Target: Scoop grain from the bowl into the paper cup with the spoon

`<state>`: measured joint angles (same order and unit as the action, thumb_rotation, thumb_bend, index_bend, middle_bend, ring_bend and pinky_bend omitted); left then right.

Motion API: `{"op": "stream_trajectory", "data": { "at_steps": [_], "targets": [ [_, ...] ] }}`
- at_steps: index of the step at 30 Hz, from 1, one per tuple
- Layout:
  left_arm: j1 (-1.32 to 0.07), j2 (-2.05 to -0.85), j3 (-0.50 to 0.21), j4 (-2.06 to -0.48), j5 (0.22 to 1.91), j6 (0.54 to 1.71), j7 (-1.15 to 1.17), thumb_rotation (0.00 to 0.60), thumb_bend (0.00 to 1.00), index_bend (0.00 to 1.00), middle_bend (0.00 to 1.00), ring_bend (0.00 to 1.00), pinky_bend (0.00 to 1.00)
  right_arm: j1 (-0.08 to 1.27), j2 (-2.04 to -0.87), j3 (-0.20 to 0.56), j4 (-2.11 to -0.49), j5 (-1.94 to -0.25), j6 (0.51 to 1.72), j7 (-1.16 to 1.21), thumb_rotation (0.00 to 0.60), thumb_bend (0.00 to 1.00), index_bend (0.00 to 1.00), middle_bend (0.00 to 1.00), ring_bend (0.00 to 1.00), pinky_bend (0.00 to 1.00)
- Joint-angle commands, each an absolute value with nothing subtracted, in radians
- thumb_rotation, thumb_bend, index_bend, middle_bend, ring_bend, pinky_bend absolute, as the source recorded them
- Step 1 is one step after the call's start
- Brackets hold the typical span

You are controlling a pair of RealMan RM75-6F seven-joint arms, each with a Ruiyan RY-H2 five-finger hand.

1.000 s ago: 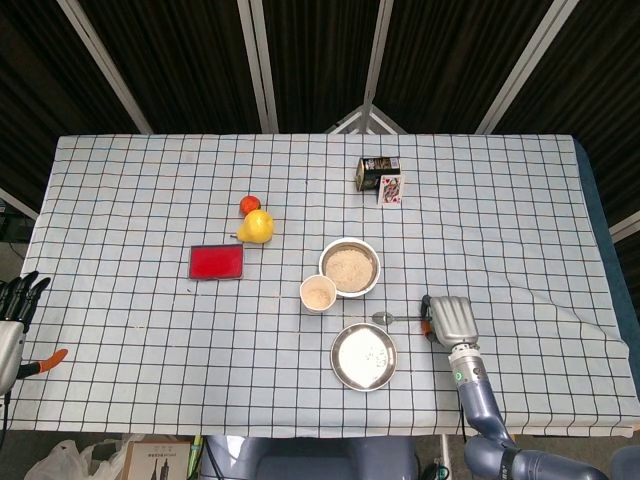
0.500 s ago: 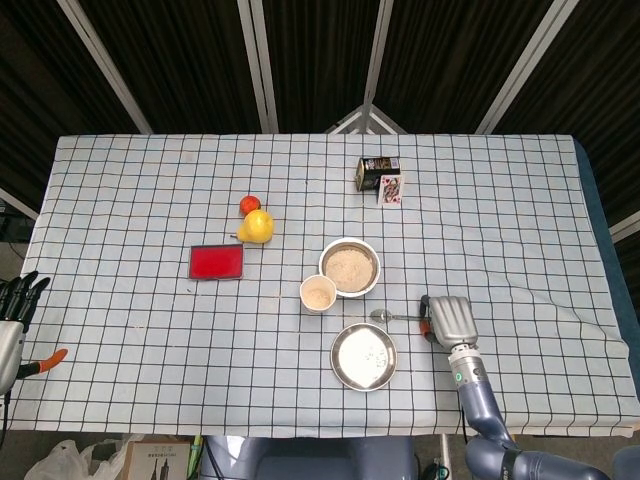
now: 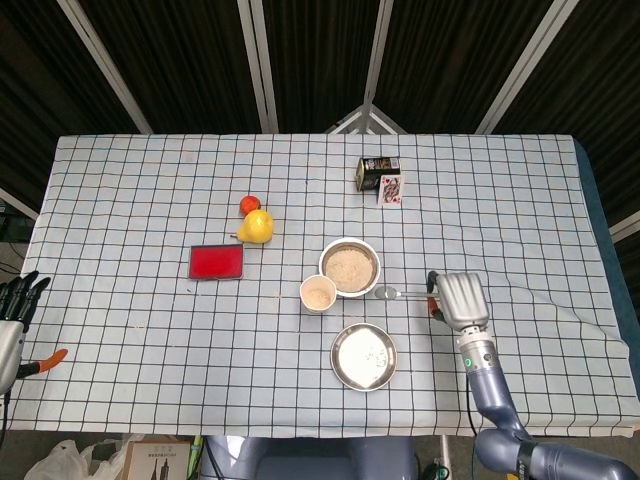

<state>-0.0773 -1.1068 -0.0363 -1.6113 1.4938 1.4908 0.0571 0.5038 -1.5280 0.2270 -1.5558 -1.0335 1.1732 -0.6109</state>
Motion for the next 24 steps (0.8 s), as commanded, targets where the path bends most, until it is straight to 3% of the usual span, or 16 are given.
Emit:
{"op": "stream_trajectory", "data": {
  "at_steps": [1, 10, 24],
  "targets": [
    [-0.078, -1.105, -0.035, -1.611, 1.493, 1.488, 0.056, 0.6, 0.0, 0.0, 0.0, 0.0, 0.0, 0.535, -1.505, 0.261, -1.577, -1.003, 1.177, -0.661, 0.6, 0.55, 0.65, 0.94, 1.0, 0.92],
    [-0.082, -1.088, -0.035, -1.627, 1.478, 1.465, 0.027, 0.6, 0.0, 0.0, 0.0, 0.0, 0.0, 0.648, -1.538, 0.305, -1.549, -0.918, 1.188, -0.855, 0.6, 0.55, 0.66, 0.94, 1.0, 0.92],
    [-0.086, -1.07, -0.037, -1.643, 1.456, 1.441, -0.017, 0.6, 0.0, 0.0, 0.0, 0.0, 0.0, 0.769, -1.73, 0.205, -1.308, -1.001, 1.246, -1.11, 0.6, 0.56, 0.66, 0.94, 1.0, 0.92]
  ]
}}
